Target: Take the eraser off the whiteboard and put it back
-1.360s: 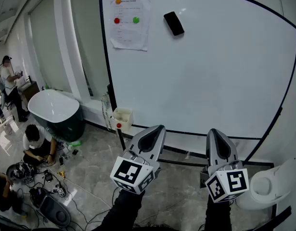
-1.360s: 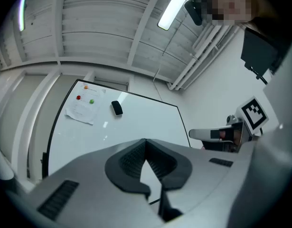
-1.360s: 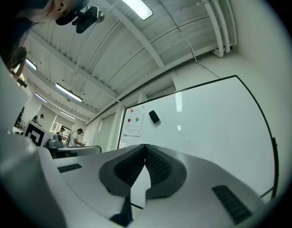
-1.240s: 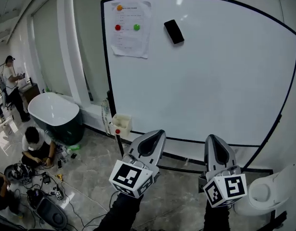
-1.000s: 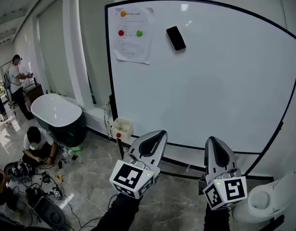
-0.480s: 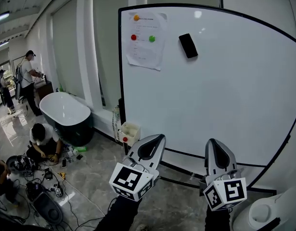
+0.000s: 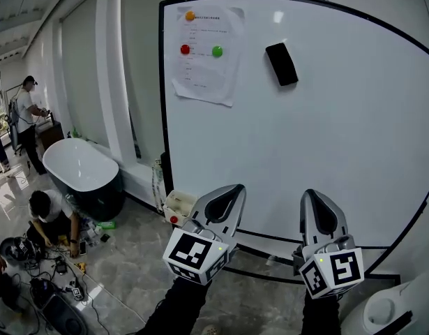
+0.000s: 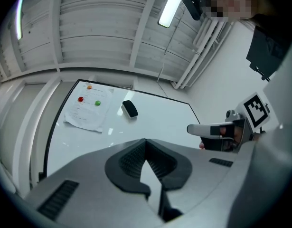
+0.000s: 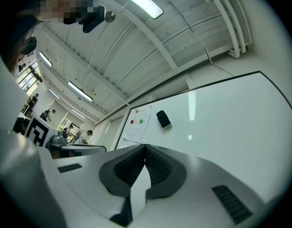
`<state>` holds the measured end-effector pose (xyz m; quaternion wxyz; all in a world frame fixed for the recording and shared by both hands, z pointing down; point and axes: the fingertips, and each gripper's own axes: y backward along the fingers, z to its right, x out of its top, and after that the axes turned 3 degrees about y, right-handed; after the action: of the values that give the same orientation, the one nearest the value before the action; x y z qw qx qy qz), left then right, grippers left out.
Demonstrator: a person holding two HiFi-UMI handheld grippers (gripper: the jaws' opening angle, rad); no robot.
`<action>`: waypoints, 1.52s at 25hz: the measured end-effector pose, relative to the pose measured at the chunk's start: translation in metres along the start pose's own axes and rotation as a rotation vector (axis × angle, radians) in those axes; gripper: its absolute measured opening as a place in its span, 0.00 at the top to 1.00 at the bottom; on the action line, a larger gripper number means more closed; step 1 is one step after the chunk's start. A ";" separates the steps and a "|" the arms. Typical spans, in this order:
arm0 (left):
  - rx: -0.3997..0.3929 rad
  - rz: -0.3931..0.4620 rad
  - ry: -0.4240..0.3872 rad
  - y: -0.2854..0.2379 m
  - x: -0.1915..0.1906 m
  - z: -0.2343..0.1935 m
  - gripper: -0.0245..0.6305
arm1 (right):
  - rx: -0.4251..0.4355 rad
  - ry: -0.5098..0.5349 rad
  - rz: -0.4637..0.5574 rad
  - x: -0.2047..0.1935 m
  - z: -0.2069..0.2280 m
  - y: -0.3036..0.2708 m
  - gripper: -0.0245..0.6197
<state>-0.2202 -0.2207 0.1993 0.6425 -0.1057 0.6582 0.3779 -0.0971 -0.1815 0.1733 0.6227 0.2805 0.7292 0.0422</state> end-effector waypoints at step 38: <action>-0.089 0.046 -0.010 -0.143 -0.025 -0.128 0.95 | -0.106 0.168 0.117 -0.012 0.060 -0.200 0.94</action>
<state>-0.2249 -0.4098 0.1565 0.6314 -0.1171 0.6400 0.4218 -0.1112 -0.3719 0.0883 0.5698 0.2849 0.7579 0.1404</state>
